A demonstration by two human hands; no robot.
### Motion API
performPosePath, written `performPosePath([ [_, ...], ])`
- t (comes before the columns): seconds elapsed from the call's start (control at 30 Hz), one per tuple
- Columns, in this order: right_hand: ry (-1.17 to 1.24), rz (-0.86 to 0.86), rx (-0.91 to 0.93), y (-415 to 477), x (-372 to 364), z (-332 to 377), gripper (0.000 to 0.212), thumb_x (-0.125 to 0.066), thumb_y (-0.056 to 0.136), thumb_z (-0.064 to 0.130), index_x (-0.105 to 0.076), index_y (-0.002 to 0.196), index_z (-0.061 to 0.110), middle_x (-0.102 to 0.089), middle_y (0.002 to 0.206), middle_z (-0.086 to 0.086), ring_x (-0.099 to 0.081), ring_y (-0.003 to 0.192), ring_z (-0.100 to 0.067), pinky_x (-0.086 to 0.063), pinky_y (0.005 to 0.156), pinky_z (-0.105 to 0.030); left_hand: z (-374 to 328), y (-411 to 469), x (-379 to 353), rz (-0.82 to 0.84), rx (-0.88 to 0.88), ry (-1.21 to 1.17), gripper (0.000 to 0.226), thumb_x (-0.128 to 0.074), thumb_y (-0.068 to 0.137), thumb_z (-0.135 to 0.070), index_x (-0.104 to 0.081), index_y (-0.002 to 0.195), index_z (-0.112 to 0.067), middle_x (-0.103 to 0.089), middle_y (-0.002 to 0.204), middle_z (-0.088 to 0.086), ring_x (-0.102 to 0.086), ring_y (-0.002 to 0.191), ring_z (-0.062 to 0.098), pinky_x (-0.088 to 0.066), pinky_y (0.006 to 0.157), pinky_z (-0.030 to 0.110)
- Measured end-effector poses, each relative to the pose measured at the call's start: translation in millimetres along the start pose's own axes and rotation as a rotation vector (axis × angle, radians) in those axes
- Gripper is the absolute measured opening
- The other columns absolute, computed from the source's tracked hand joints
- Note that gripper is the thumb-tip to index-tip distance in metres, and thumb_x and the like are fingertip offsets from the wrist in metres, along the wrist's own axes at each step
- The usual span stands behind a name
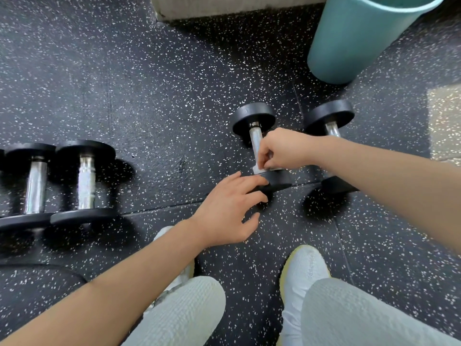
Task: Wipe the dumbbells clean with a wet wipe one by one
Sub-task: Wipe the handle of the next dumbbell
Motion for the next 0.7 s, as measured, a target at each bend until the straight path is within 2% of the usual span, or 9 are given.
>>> performPosePath([
  [0.1,-0.010,-0.175,-0.017,11.0,-2.1,-3.6,0.022,-0.065,0.087,0.018,-0.081,0.094,0.031,-0.072,0.088,0.010,-0.065,0.084,-0.009,-0.054,0.076,-0.031,-0.5,1.2,-0.8,-0.002,-0.008,-0.005,0.033,-0.064,0.089,-0.034,-0.071,0.119,-0.024,-0.054,0.149,-0.004,-0.050,0.137,0.014,-0.025,0.126,0.043],
  [0.2,-0.058,-0.284,-0.047,17.7,-7.1,-1.5,0.024,-0.062,0.088,0.019,-0.080,0.095,0.031,-0.069,0.096,0.011,-0.064,0.089,-0.015,-0.045,0.071,-0.028,1.0,2.9,-0.9,-0.013,-0.015,-0.009,0.032,-0.065,0.089,-0.031,-0.071,0.119,-0.023,-0.055,0.147,-0.003,-0.050,0.137,0.015,-0.025,0.126,0.045],
  [0.27,-0.085,-0.233,-0.045,14.8,-11.5,-1.4,0.023,-0.062,0.088,0.019,-0.080,0.093,0.033,-0.066,0.093,0.013,-0.064,0.087,-0.016,-0.042,0.068,-0.028,1.7,4.4,-1.1,-0.006,-0.023,-0.005,0.031,-0.064,0.090,-0.030,-0.072,0.119,-0.022,-0.056,0.147,-0.003,-0.047,0.141,0.016,-0.024,0.126,0.046],
  [0.37,-0.045,-0.014,-0.007,5.3,-12.3,-1.9,0.023,-0.064,0.086,0.018,-0.079,0.087,0.035,-0.072,0.087,0.013,-0.064,0.084,-0.010,-0.051,0.073,-0.031,3.1,6.1,-2.2,0.004,-0.042,0.015,0.028,-0.064,0.090,-0.031,-0.073,0.114,-0.022,-0.055,0.149,-0.004,-0.044,0.144,0.019,-0.023,0.125,0.044],
  [0.43,-0.053,0.043,0.002,4.9,-8.1,-2.9,0.024,-0.063,0.086,0.016,-0.080,0.087,0.034,-0.073,0.086,0.014,-0.064,0.082,-0.007,-0.052,0.074,-0.029,2.3,6.6,-3.7,0.022,-0.040,-0.005,0.029,-0.063,0.089,-0.032,-0.073,0.115,-0.024,-0.052,0.154,-0.006,-0.041,0.147,0.018,-0.024,0.125,0.048],
  [0.5,-0.077,-0.025,-0.007,9.8,-3.2,-3.8,0.024,-0.062,0.088,0.017,-0.080,0.090,0.033,-0.071,0.091,0.014,-0.065,0.083,-0.010,-0.052,0.073,-0.030,0.1,7.8,-5.2,0.050,-0.039,-0.012,0.030,-0.062,0.089,-0.035,-0.072,0.116,-0.026,-0.048,0.158,-0.007,-0.036,0.152,0.017,-0.024,0.125,0.050],
  [0.63,-0.188,-0.277,-0.060,17.3,2.8,-3.0,0.026,-0.056,0.096,0.019,-0.079,0.104,0.030,-0.063,0.111,0.006,-0.063,0.096,-0.022,-0.047,0.073,-0.033,-3.7,10.9,-5.7,0.077,-0.048,-0.007,0.030,-0.062,0.090,-0.036,-0.072,0.117,-0.028,-0.043,0.163,-0.007,-0.030,0.155,0.017,-0.024,0.126,0.051],
  [0.7,-0.217,-0.301,-0.060,16.6,-0.1,-2.7,0.025,-0.056,0.097,0.020,-0.078,0.106,0.030,-0.062,0.115,0.004,-0.063,0.098,-0.024,-0.045,0.072,-0.033,-3.8,12.1,-4.7,0.078,-0.054,0.001,0.029,-0.062,0.089,-0.036,-0.072,0.115,-0.028,-0.043,0.163,-0.008,-0.031,0.154,0.017,-0.023,0.126,0.050],
])
Point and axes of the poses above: each hand's wrist, its own y-axis towards the middle knuckle, its own x-axis out of the back of the hand, z = x × y, the point moved 1 cm from there along y, towards the middle knuckle
